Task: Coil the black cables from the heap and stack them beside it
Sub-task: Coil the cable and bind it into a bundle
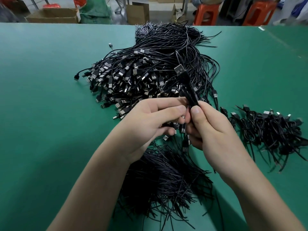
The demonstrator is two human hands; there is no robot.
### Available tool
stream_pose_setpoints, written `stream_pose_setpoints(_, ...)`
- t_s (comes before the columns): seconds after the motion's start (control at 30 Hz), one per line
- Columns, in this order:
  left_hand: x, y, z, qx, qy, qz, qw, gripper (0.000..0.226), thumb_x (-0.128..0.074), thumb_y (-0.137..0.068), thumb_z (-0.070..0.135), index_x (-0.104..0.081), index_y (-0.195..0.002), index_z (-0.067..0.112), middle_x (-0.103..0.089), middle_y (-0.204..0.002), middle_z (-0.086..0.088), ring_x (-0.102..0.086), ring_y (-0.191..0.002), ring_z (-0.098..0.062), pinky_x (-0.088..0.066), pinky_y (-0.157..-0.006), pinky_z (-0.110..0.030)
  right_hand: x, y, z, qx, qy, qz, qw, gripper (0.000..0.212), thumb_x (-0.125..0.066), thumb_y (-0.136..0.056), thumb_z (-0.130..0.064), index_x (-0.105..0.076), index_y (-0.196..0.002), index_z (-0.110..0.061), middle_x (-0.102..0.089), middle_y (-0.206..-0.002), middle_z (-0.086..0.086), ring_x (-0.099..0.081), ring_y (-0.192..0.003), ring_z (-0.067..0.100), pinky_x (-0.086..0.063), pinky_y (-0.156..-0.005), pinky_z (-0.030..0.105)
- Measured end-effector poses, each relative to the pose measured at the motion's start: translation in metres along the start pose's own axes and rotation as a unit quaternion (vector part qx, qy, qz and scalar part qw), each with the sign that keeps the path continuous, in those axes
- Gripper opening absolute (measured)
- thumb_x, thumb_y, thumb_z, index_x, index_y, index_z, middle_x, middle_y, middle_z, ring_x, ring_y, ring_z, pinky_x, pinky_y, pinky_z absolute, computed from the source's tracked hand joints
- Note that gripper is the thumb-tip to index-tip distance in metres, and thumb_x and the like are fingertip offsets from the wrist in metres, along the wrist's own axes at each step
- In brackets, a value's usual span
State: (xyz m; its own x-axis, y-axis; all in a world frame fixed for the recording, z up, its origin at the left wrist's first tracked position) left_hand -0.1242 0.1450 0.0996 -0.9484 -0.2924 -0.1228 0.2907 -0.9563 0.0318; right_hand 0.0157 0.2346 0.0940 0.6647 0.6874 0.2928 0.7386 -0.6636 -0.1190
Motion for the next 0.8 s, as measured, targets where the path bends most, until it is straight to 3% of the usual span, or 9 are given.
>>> stream_pose_setpoints(0.13, 0.003, -0.001, -0.002, 0.02, 0.061, -0.025, 0.998, 0.02, -0.059, -0.099, 0.022, -0.073, -0.101, 0.008, -0.067, -0.087, 0.003, -0.057, -0.075, -0.003, -0.042, -0.057, -0.017, -0.001, 0.002, -0.003, 0.001, -0.01, -0.004, 1.0, 0.034, -0.037, -0.102, -0.044, -0.054, -0.08, -0.025, -0.048, -0.064, -0.011, -0.039, -0.058, 0.008, -0.036, -0.058, 0.036)
stream_pose_setpoints(0.3, 0.004, -0.002, -0.006, 0.031, 0.117, -0.033, 0.992, 0.022, -0.06, -0.096, 0.028, -0.08, -0.101, 0.021, -0.066, -0.086, 0.006, -0.056, -0.072, -0.002, -0.039, -0.055, -0.016, 0.0, 0.004, -0.009, -0.036, -0.144, -0.028, 0.989, 0.037, -0.036, -0.111, -0.025, -0.054, -0.083, -0.011, -0.036, -0.059, -0.007, -0.03, -0.05, 0.009, -0.03, -0.046, 0.015)
stream_pose_setpoints(0.53, 0.003, -0.002, -0.009, 0.024, 0.129, -0.037, 0.991, 0.027, -0.058, -0.099, 0.026, -0.08, -0.115, 0.023, -0.065, -0.094, 0.005, -0.05, -0.073, -0.003, -0.028, -0.053, -0.018, 0.005, 0.007, -0.014, -0.072, -0.212, -0.045, 0.973, 0.036, -0.038, -0.109, -0.03, -0.056, -0.084, -0.014, -0.032, -0.064, -0.001, -0.027, -0.054, 0.015, -0.027, -0.045, 0.018)
stream_pose_setpoints(0.67, 0.002, -0.001, -0.011, 0.005, 0.139, -0.048, 0.989, 0.034, -0.061, -0.095, 0.023, -0.072, -0.127, 0.017, -0.071, -0.1, 0.008, -0.051, -0.077, -0.001, -0.032, -0.055, -0.017, 0.009, 0.006, -0.014, -0.078, -0.314, -0.112, 0.939, 0.033, -0.04, -0.109, -0.033, -0.057, -0.085, -0.017, -0.03, -0.064, -0.004, -0.023, -0.048, 0.012, -0.025, -0.045, 0.021)
stream_pose_setpoints(0.73, 0.0, 0.0, -0.01, -0.006, 0.147, -0.055, 0.988, 0.037, -0.063, -0.093, 0.023, -0.072, -0.128, 0.017, -0.071, -0.101, 0.008, -0.043, -0.078, -0.004, -0.033, -0.056, -0.016, 0.011, 0.006, -0.016, -0.074, -0.356, -0.145, 0.92, 0.031, -0.041, -0.108, -0.032, -0.055, -0.086, -0.017, -0.029, -0.064, -0.005, -0.022, -0.047, 0.01, -0.023, -0.045, 0.022)
stream_pose_setpoints(0.8, -0.001, 0.0, -0.009, -0.02, 0.148, -0.053, 0.987, 0.036, -0.065, -0.09, 0.025, -0.076, -0.123, 0.02, -0.072, -0.1, 0.006, -0.047, -0.078, -0.003, -0.033, -0.057, -0.017, 0.011, 0.006, -0.016, -0.071, -0.378, -0.163, 0.909, 0.029, -0.04, -0.106, -0.032, -0.053, -0.086, -0.016, -0.028, -0.064, -0.005, -0.023, -0.046, 0.009, -0.022, -0.045, 0.022)
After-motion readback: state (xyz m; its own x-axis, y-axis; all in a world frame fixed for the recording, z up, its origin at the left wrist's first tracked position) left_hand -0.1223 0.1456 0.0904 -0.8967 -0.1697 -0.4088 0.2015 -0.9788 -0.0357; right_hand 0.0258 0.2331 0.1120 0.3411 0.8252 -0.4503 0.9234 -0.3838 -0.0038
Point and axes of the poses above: each hand's wrist, its own y-axis away from the middle knuckle, its own x-axis out of the back of the hand, z = x × y, the point moved 1 cm from there along -y, towards the middle knuckle
